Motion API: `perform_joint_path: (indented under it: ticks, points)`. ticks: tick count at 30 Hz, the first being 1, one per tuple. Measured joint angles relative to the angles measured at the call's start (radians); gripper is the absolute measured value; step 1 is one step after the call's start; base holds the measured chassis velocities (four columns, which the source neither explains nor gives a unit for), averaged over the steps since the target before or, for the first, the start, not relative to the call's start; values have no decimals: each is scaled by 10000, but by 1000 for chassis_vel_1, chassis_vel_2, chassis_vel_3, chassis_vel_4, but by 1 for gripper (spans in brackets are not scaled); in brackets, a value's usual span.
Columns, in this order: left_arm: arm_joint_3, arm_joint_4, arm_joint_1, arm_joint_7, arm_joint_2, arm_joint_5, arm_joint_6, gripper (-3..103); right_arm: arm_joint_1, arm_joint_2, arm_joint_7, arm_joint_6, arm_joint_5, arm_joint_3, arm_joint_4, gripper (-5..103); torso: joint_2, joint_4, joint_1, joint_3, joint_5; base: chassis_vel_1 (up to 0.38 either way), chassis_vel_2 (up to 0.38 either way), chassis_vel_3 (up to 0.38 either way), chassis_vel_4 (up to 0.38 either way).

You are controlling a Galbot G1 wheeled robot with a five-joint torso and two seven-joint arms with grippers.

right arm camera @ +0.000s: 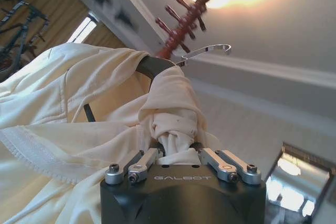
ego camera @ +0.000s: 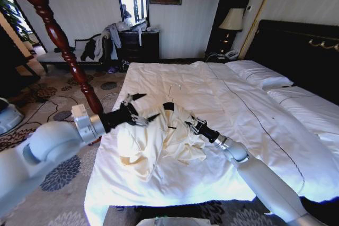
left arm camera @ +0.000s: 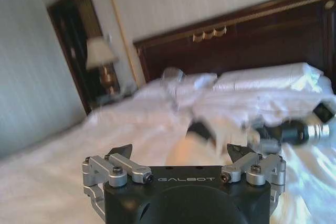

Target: Pick up the clothes from the bed and hang them on the clothes hanger.

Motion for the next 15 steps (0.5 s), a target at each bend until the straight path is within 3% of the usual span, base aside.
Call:
perform_joint_path:
  ticks: [3, 11, 15]
  points:
    - [168, 367, 115, 495, -3, -326, 167, 100, 9, -33, 111, 56, -259, 58, 296, 20, 0, 0, 0, 0, -2, 0, 0, 0, 0]
    - [519, 720, 174, 1131, -100, -471, 151, 103, 52, -117, 157, 182, -878, 153, 796, 20, 0, -1, -1, 0, 1, 0, 0, 0, 0]
    - [620, 817, 229, 1462, -148, -454, 50, 93, 130, -78, 155, 252, -1284, 118, 872, 20, 0, -1, 0, 0, 1, 0, 0, 0, 0]
